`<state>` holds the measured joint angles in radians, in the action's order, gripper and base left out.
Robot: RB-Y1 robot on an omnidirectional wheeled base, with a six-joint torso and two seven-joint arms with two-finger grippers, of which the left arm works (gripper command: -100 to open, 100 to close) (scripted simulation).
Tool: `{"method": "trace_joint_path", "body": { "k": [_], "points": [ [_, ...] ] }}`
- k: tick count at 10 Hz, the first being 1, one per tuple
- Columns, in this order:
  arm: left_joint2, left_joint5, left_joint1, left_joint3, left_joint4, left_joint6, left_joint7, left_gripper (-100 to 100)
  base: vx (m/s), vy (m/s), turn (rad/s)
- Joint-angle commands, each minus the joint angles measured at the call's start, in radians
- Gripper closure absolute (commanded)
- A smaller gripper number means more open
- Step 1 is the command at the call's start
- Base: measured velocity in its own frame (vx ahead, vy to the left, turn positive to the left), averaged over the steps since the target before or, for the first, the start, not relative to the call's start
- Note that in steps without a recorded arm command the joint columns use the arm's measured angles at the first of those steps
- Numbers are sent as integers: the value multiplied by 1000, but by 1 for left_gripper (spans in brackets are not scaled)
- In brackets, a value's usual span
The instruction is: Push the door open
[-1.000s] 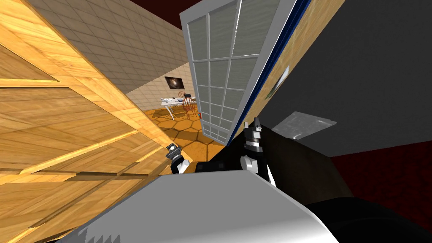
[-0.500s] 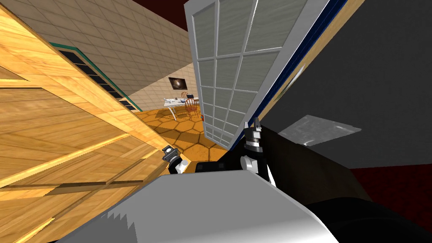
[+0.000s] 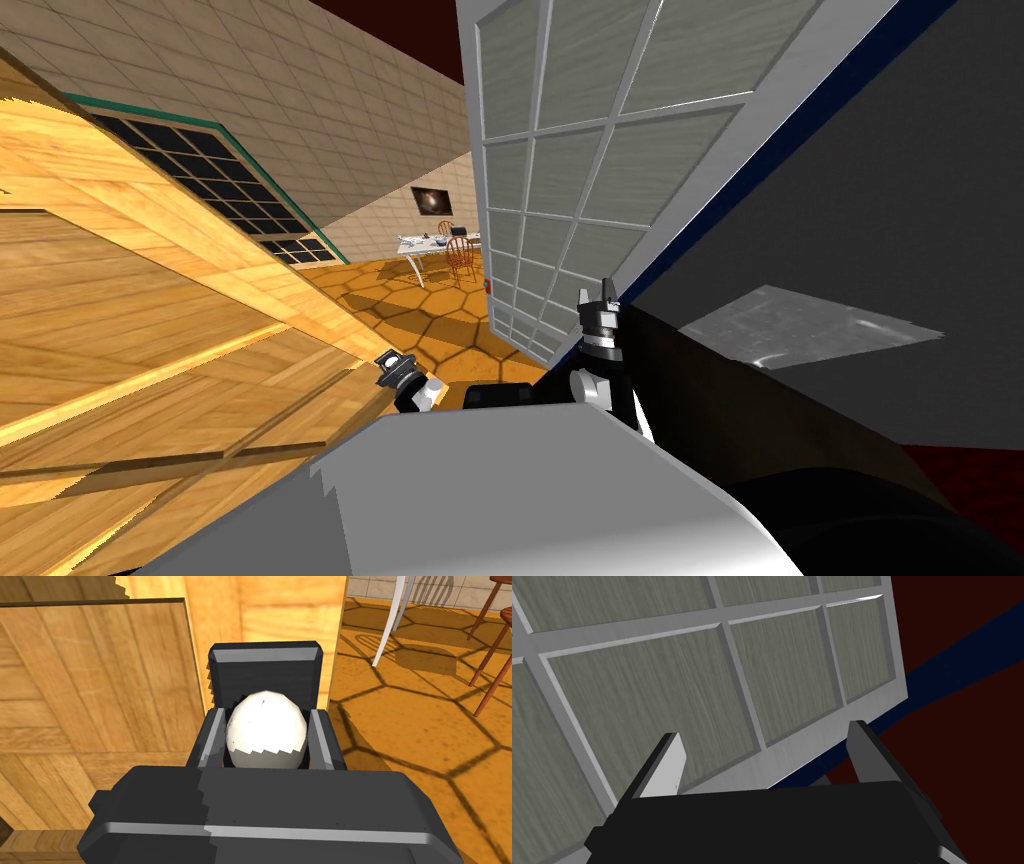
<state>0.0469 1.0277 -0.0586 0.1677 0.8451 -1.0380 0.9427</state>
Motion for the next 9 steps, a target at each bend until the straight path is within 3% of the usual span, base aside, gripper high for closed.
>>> {"method": "trace_joint_path", "body": {
  "k": [1, 5, 7, 8, 9],
  "points": [
    [0, 0, 0, 0, 0, 0, 0, 100, 88, 28, 28],
    [-2, 43, 13, 49, -8, -50, -32, 100, 117, 134, -18],
    [-5, 50, 15, 56, -9, -57, -36, 100, 118, 134, 8],
    [-15, 68, 22, 77, -15, -81, -49, 100, 118, 106, -14],
    [-19, 75, 24, 83, -17, -88, -53, 100, 153, 133, 2]
  ]
}}
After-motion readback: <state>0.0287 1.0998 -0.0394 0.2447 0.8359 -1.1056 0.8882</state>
